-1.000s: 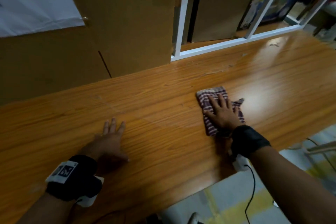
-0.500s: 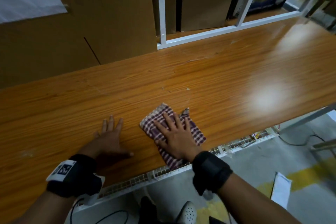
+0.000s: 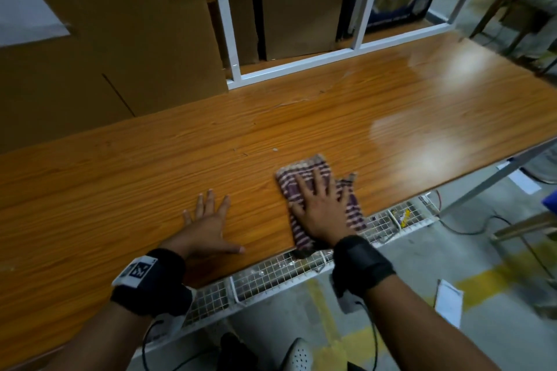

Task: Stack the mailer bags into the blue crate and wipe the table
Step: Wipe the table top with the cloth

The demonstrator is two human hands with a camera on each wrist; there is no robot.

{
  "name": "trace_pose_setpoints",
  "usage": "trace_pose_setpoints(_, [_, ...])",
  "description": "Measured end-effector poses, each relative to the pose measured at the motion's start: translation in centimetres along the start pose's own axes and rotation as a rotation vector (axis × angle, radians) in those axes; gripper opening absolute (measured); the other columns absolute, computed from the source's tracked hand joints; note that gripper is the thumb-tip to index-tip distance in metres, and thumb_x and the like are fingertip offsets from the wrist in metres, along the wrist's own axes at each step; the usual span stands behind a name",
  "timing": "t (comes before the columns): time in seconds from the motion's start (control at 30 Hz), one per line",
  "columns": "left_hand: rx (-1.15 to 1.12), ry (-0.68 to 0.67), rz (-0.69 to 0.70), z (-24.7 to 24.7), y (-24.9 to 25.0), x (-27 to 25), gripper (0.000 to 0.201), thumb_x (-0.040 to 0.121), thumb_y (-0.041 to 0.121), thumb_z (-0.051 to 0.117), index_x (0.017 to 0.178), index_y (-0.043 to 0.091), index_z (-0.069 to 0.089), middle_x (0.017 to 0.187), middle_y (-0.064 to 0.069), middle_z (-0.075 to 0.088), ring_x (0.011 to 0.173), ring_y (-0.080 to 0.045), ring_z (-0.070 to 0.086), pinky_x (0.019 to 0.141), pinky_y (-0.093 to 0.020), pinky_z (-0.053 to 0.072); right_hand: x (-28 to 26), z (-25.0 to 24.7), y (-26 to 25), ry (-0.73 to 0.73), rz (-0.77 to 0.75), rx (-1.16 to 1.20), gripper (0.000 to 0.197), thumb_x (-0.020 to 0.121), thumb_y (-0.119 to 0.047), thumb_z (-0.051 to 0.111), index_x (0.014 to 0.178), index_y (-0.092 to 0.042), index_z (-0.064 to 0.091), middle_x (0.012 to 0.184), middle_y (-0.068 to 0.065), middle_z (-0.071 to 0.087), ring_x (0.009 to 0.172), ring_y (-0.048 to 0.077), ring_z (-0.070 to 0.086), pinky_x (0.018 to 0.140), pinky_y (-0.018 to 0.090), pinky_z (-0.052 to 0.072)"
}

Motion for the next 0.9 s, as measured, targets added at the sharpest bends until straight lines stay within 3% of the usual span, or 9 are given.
trace_pose_setpoints(0.1, [-0.034,-0.002,-0.011,-0.5,0.5,0.0,0.138,0.063,0.072,0.074,0.152,0.028,-0.022,0.154,-0.009,-0.039,0.142,-0.035,-0.033,0.114,-0.061,-0.007,-2.7,2.0,-5.0,-0.049,-0.194,-0.053,0.068,0.095,-0.068,0.018,0.154,-0.041,-0.003,0.162,0.005,-0.016,0.147,0.038,-0.014,0.112,0.067,-0.011])
trace_pose_setpoints(0.23, [-0.008,0.017,-0.016,-0.6,0.5,0.1,0.132,0.067,0.07,0.073,0.153,0.029,-0.019,0.157,-0.01,-0.034,0.145,-0.036,-0.026,0.116,-0.061,-0.001,-2.4,1.5,-1.7,-0.025,-0.225,-0.049,0.067,0.094,-0.071,0.019,0.153,-0.046,0.001,0.164,0.0,-0.011,0.149,0.034,-0.011,0.115,0.063,-0.01])
trace_pose_setpoints(0.4, [-0.009,0.043,0.02,-1.1,0.3,0.4,0.121,0.075,0.067,0.068,0.154,0.029,-0.015,0.158,-0.009,-0.03,0.146,-0.036,-0.022,0.116,-0.061,0.004,-0.1,-1.6,11.2,0.066,0.113,0.037,0.07,0.093,-0.072,0.025,0.153,-0.045,0.001,0.165,-0.001,-0.008,0.15,0.034,-0.004,0.115,0.065,-0.005])
trace_pose_setpoints(0.5, [-0.019,0.05,0.008,-1.4,0.1,1.3,0.116,0.078,0.07,0.062,0.154,0.029,-0.015,0.158,-0.007,-0.031,0.147,-0.034,-0.022,0.115,-0.063,0.004,0.6,-3.1,15.1,0.092,0.306,0.125,0.069,0.094,-0.068,0.03,0.153,-0.045,0.001,0.165,0.003,-0.006,0.15,0.036,-0.003,0.114,0.067,-0.002])
trace_pose_setpoints(0.6, [-0.015,0.066,-0.001,-2.4,-0.1,2.5,0.108,0.083,0.071,0.054,0.155,0.027,-0.014,0.159,-0.005,-0.031,0.147,-0.032,-0.023,0.116,-0.062,0.002,2.2,-2.9,11.5,0.05,0.301,0.107,0.07,0.096,-0.065,0.027,0.154,-0.041,-0.005,0.164,0.008,-0.011,0.149,0.039,-0.009,0.113,0.069,-0.004])
trace_pose_setpoints(0.8, [0.03,0.055,-0.014,-5.1,-0.6,5.2,0.1,0.089,0.07,0.046,0.155,0.025,-0.014,0.16,-0.004,-0.028,0.148,-0.03,-0.02,0.119,-0.057,0.003,3.8,-0.5,-4.3,-0.133,-0.153,-0.031,0.072,0.096,-0.068,0.022,0.154,-0.039,-0.008,0.161,0.007,-0.022,0.146,0.041,-0.019,0.112,0.069,-0.01])
trace_pose_setpoints(0.9, [0.027,0.079,-0.025,-7.1,-1.4,6.7,0.099,0.09,0.066,0.049,0.156,0.023,-0.01,0.161,-0.005,-0.023,0.149,-0.032,-0.015,0.12,-0.055,0.009,4.7,0.0,-6.8,-0.213,-0.27,-0.085,0.072,0.095,-0.069,0.025,0.153,-0.042,-0.008,0.161,0.003,-0.024,0.145,0.039,-0.023,0.112,0.068,-0.01])
Point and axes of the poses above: each hand's wrist, its own x-axis towards the middle knuckle, its own z-axis out of the palm, y = z × x, the point moved 4 cm from there along x, towards the middle knuckle
